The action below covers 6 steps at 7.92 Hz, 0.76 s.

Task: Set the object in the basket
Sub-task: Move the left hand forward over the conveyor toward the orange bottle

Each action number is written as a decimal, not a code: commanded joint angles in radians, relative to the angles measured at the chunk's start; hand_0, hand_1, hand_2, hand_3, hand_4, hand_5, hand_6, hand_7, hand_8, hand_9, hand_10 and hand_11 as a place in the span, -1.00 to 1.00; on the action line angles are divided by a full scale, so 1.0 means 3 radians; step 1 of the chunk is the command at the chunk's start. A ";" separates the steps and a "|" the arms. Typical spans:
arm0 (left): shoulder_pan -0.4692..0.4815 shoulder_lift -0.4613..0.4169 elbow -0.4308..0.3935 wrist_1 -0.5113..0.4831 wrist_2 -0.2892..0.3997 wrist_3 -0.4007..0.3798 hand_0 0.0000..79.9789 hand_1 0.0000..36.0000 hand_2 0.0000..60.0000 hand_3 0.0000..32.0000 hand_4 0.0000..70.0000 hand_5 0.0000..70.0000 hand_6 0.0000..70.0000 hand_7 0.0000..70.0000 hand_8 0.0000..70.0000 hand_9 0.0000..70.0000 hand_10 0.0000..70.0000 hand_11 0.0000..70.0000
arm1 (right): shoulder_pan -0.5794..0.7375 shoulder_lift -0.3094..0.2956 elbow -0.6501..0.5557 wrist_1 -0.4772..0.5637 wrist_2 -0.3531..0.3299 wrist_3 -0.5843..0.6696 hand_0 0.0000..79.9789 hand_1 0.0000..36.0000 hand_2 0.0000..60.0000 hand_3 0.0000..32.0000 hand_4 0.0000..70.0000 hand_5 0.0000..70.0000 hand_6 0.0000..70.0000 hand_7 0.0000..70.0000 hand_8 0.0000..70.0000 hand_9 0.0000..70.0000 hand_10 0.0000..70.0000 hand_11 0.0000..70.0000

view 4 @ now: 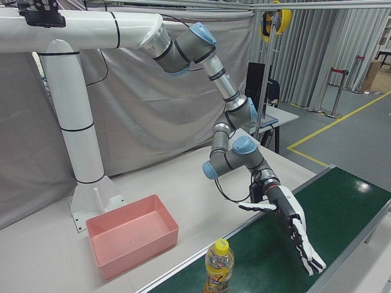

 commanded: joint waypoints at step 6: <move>0.0244 -0.0221 0.0138 0.0044 -0.0112 0.0019 0.40 -0.63 -1.00 -0.95 -0.72 -0.65 -1.00 -1.00 -0.93 -0.94 -0.89 -0.80 | 0.0000 0.0000 0.0000 0.0000 0.0000 0.0000 -1.00 -1.00 -1.00 -1.00 -1.00 -1.00 -1.00 -1.00 -1.00 -1.00 -1.00 -1.00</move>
